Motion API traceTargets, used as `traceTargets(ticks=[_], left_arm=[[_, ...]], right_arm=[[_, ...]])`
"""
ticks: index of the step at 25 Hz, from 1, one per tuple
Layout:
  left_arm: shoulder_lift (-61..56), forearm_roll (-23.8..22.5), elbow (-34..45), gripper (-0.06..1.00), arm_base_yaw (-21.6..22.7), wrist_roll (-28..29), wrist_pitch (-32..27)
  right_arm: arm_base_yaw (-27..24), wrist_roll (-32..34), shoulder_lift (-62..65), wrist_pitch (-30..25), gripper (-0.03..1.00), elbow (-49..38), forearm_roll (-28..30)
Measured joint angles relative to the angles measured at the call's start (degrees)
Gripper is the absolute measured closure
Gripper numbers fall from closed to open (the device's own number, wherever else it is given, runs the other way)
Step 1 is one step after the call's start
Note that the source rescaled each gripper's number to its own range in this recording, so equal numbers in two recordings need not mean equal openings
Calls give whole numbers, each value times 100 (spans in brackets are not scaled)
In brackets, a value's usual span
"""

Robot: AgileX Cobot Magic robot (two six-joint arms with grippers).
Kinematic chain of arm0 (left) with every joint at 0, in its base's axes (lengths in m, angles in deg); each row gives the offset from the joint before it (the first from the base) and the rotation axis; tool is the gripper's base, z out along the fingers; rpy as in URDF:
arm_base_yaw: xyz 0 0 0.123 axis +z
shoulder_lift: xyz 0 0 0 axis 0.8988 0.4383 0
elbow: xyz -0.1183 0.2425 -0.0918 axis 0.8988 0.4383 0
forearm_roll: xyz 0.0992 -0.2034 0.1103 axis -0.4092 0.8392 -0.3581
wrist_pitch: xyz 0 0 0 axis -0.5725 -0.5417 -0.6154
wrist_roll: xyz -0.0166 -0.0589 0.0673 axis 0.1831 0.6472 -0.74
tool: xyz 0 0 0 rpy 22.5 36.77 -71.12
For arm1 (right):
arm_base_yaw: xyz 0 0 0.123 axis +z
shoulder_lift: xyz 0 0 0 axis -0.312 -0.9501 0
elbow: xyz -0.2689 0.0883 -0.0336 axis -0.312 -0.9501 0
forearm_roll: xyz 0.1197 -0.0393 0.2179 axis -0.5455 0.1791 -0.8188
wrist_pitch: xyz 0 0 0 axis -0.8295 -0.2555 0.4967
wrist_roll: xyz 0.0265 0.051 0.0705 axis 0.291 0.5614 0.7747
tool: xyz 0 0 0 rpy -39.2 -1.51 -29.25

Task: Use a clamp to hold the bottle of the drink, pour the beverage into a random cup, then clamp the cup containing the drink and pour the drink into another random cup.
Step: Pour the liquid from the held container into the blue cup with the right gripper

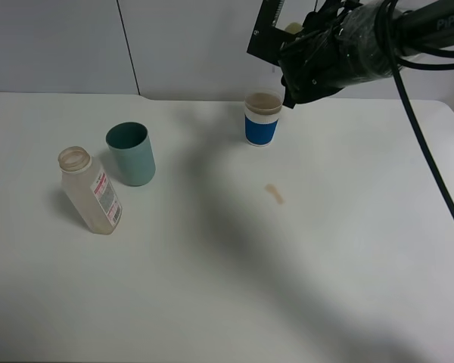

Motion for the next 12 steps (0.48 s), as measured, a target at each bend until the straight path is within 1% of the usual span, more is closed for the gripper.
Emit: traceTargets(ticks=[2,7,9,12], left_arm=[[0,0,0,-6,0,0,0],[0,0,0,-6,0,0,0],[0,0,0,-6,0,0,0],[0,0,0,-6,0,0,0]], right_arm=[[0,-11,0,-6,96,0,87],[0,-61,0,-51,96,0,87],[0,-216,0,-76,96,0,92],[0,-267,0,-99,96,0,99]])
